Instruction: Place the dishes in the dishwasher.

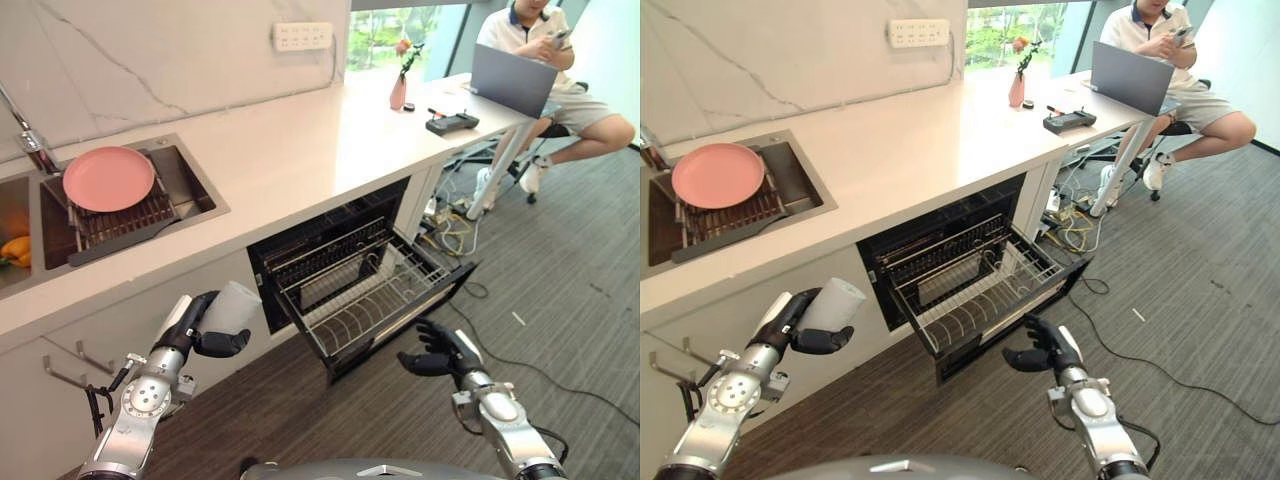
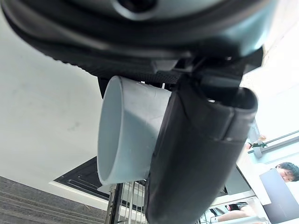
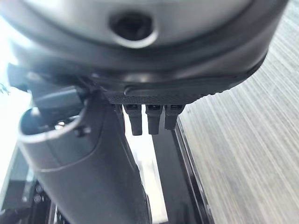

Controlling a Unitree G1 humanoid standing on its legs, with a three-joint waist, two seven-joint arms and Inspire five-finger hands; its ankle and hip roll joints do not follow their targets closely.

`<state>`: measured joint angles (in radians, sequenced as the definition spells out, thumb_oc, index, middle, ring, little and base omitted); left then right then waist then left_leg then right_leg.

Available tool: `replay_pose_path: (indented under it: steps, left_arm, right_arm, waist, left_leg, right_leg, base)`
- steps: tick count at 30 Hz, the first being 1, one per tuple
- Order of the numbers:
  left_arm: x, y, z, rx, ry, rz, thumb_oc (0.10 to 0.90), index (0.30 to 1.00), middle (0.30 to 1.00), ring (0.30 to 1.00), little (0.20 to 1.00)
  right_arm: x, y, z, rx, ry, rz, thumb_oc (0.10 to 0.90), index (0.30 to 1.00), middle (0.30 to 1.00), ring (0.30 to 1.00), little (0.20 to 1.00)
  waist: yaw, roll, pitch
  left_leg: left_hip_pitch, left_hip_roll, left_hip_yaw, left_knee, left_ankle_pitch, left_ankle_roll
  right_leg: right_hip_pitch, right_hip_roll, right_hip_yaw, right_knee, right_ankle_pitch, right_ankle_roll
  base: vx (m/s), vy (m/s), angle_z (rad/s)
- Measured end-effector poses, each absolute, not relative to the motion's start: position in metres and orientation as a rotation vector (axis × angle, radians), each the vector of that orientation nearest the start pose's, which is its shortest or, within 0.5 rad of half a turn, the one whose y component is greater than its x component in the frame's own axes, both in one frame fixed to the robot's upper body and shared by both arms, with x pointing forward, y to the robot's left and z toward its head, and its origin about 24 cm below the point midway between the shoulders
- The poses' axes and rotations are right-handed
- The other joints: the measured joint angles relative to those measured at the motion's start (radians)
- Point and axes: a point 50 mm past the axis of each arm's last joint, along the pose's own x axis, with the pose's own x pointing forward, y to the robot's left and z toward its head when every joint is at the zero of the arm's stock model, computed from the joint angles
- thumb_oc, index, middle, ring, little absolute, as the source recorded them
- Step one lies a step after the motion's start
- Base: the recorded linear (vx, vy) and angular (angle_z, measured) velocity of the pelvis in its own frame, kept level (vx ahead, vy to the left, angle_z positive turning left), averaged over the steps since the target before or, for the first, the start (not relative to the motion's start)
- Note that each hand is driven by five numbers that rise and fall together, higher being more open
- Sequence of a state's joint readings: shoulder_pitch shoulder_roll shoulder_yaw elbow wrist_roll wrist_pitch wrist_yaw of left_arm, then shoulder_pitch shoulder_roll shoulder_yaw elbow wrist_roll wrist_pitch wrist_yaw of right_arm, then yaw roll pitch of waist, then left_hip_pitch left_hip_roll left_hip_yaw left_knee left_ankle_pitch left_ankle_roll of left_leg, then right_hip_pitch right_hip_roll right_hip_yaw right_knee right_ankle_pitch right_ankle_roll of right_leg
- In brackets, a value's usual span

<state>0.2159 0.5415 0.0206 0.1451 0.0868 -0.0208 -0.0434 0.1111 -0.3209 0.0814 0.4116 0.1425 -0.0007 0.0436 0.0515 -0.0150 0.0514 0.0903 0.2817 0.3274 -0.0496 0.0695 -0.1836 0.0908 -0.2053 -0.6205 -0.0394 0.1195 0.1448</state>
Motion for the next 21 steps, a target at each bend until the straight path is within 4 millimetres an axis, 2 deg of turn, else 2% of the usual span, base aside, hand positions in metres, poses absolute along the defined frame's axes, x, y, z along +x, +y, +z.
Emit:
replay_pose_path:
  steps: [8, 13, 16, 17, 18, 19, 21]
  left_arm:
    - [0.197, 0.276, 0.002, 0.594, 0.337, 0.008, 0.400, 0.300, 0.300, 0.300, 0.300]
    - [0.205, 0.261, 0.000, 0.456, 0.295, 0.050, 0.400, 0.300, 0.300, 0.300, 0.300]
    - [0.230, 0.242, 0.012, 0.375, 0.211, 0.044, 0.400, 0.300, 0.300, 0.300, 0.300]
    - [0.230, 0.242, 0.012, 0.375, 0.211, 0.044, 0.400, 0.300, 0.300, 0.300, 0.300]
    - [0.241, 0.234, 0.019, 0.351, 0.167, 0.043, 0.400, 0.300, 0.300, 0.300, 0.300]
    - [0.241, 0.234, 0.019, 0.351, 0.167, 0.043, 0.400, 0.300, 0.300, 0.300, 0.300]
    - [0.263, 0.213, 0.035, 0.332, 0.084, 0.014, 0.400, 0.300, 0.300, 0.300, 0.300]
  right_arm:
    - [0.208, -0.218, -0.041, -0.105, 0.417, -0.003, 0.800, 0.900, 0.900, 0.900, 0.900]
    - [0.217, -0.204, -0.023, 0.038, 0.317, 0.016, 0.800, 0.900, 0.900, 0.900, 0.900]
    - [0.227, -0.176, -0.002, 0.134, 0.223, 0.134, 0.800, 0.900, 0.900, 0.900, 0.900]
    - [0.227, -0.176, -0.002, 0.134, 0.223, 0.134, 0.800, 0.900, 0.900, 0.900, 0.900]
    - [0.231, -0.161, 0.007, 0.189, 0.190, 0.197, 0.800, 0.900, 0.900, 0.900, 0.900]
    - [0.231, -0.161, 0.007, 0.189, 0.190, 0.197, 0.800, 0.900, 0.900, 0.900, 0.900]
    - [0.237, -0.132, 0.027, 0.256, 0.118, 0.328, 0.800, 0.900, 0.900, 0.900, 0.900]
  waist:
    - [-0.008, 0.013, -0.013]
    - [-0.007, 0.024, -0.020]
    - [-0.014, 0.022, -0.021]
    - [-0.014, 0.022, -0.021]
    - [-0.025, 0.023, -0.021]
    - [-0.025, 0.023, -0.021]
    - [-0.040, 0.031, -0.022]
  left_leg:
    - [0.014, 0.009, 0.016, -0.023, 0.005, -0.008]
    - [0.027, 0.008, 0.017, -0.040, 0.010, -0.012]
    - [0.026, 0.009, 0.019, -0.040, 0.011, -0.012]
    - [0.026, 0.009, 0.019, -0.040, 0.011, -0.012]
    - [0.027, 0.008, 0.020, -0.040, 0.011, -0.012]
    - [0.027, 0.008, 0.020, -0.040, 0.011, -0.012]
    - [0.027, 0.007, 0.027, -0.040, 0.011, -0.012]
  right_leg:
    - [0.008, 0.023, 0.005, -0.025, 0.003, -0.003]
    - [0.016, 0.027, 0.003, -0.032, 0.002, -0.003]
    - [0.014, 0.028, 0.004, -0.033, 0.002, -0.003]
    - [0.014, 0.028, 0.004, -0.033, 0.002, -0.003]
    - [0.013, 0.028, 0.006, -0.035, 0.002, -0.003]
    - [0.013, 0.028, 0.006, -0.035, 0.002, -0.003]
    - [0.003, 0.028, 0.016, -0.036, 0.004, -0.004]
  base:
    - [0.04, -0.026, -0.03]
    - [0.00, 0.000, 0.00]
    - [0.00, 0.000, 0.00]
    - [0.00, 0.000, 0.00]
    - [0.00, 0.000, 0.00]
    - [0.01, -0.015, -0.05]
    - [0.00, -0.018, -0.11]
